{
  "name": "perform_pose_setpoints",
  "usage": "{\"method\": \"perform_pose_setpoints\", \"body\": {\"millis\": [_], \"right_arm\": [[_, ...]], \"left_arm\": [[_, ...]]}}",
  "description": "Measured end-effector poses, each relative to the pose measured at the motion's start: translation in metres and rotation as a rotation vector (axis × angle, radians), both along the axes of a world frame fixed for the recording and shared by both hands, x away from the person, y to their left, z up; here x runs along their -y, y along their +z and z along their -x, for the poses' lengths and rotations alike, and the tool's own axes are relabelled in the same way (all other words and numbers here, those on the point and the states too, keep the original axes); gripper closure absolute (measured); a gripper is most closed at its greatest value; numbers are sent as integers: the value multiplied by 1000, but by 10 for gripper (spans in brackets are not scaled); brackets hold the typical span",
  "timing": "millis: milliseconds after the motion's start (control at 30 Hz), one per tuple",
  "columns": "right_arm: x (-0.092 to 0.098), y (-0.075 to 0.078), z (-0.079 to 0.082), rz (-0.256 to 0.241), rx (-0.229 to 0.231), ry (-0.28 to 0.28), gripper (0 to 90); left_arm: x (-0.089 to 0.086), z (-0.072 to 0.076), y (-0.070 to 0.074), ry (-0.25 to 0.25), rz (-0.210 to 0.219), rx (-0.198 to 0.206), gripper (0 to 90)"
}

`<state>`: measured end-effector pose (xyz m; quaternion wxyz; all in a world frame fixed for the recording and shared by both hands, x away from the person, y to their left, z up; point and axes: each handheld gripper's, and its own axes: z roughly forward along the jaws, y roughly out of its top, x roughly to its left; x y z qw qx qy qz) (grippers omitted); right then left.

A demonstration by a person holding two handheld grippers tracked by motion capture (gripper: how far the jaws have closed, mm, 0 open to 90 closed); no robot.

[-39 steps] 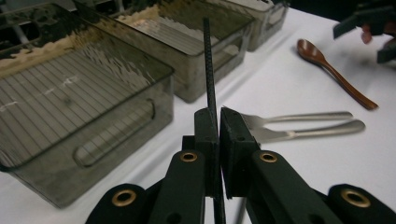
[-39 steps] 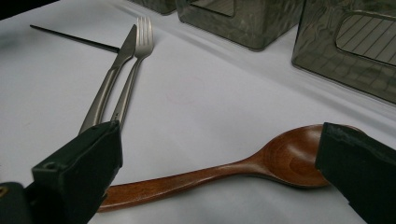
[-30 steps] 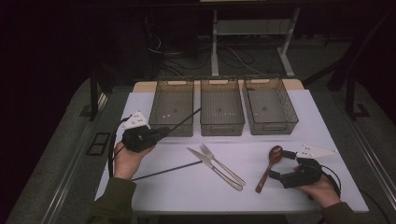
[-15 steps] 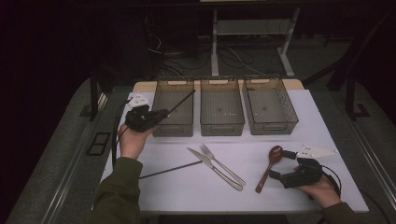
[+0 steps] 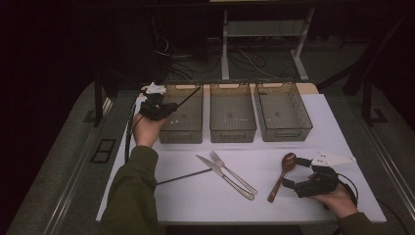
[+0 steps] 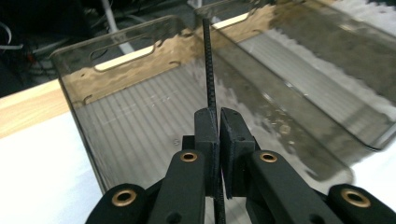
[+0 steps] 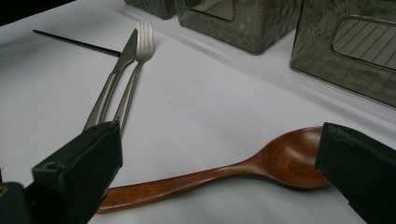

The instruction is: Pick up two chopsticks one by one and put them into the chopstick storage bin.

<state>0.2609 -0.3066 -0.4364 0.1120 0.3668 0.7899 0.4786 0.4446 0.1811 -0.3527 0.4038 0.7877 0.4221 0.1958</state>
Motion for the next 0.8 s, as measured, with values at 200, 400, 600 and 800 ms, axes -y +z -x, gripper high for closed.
{"method": "perform_pose_setpoints", "body": {"millis": [200, 400, 600, 800], "right_arm": [[1, 0, 0, -3, -2, 0, 1], [1, 1, 0, -6, -2, 0, 1], [2, 1, 0, -8, 1, 0, 1], [1, 1, 1, -10, -4, 1, 1]], "left_arm": [[3, -16, -8, 21, -26, -36, 853], [9, -26, -14, 29, -55, -80, 853], [18, -29, -22, 17, -112, -117, 852], [23, -31, -29, 4, -137, -138, 852]]}}
